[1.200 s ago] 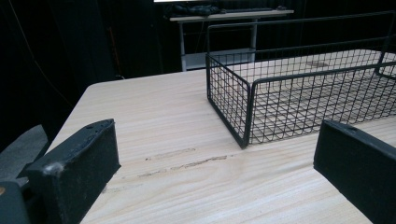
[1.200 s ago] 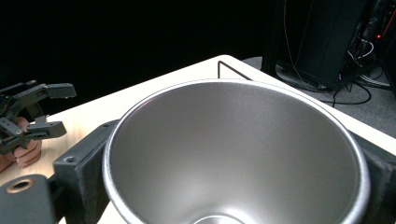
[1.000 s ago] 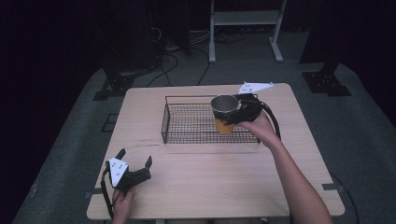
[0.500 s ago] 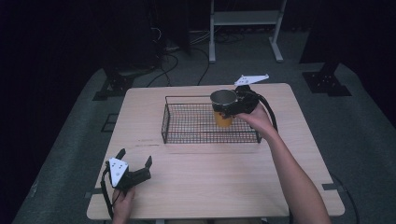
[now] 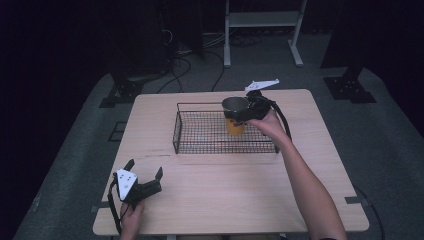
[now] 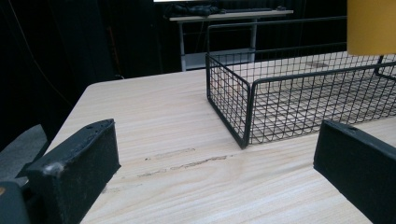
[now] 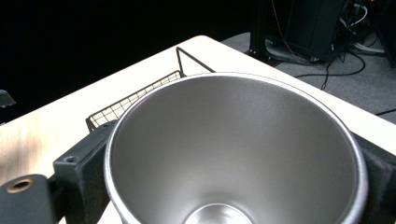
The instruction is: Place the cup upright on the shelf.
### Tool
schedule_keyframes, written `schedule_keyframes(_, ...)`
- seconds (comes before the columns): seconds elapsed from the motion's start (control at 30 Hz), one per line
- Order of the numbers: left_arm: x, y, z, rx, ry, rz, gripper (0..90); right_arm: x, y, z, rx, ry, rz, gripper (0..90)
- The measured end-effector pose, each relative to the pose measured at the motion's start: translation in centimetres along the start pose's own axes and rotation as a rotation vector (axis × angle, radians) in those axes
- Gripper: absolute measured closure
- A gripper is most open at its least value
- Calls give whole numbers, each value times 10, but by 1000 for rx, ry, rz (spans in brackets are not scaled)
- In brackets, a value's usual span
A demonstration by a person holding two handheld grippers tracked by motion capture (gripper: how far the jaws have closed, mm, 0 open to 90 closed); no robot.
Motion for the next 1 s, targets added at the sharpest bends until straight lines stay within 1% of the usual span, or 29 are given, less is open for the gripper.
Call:
schedule_keyframes(0.13, 0, 0, 0, 0, 1, 0, 0, -4, -10, 3, -6, -2, -24, 70)
schedule_keyframes(0.2, 0, 0, 0, 0, 0, 0, 0, -7, -14, 5, -8, -13, -32, 70)
schedule_keyframes(0.4, 0, 0, 0, -1, 1, -1, 0, -14, -24, 15, -24, -30, -58, 71)
schedule_keyframes(0.47, 0, 0, 0, -1, 3, -1, 0, -17, -28, 18, -23, -27, -65, 71)
schedule_keyframes(0.57, 0, 0, 0, -1, 3, 0, 0, -23, -34, 23, -39, -17, -93, 71)
schedule_keyframes(0.7, 0, 0, 0, -2, 3, 0, 0, -28, -39, 27, -44, -10, -116, 72)
schedule_keyframes(0.87, 0, 0, 0, -1, 3, 0, 0, -32, -43, 29, -50, -7, -141, 71)
schedule_keyframes(0.93, 0, 0, 0, -1, 2, 0, 0, -35, -45, 30, -55, -3, -163, 71)
schedule_keyframes(1.0, 0, 0, 0, -1, 2, -1, 0, -37, -47, 31, -56, 0, -168, 72)
Point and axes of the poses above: each handheld gripper's, and its own axes: y roughly backward along the jaws, x roughly out of its top, z roughly to its right, the point moved 6 cm from there along -y, roughly forward along the jaws, and after that the axes turned 9 degrees about -y, right-handed, at the moved point
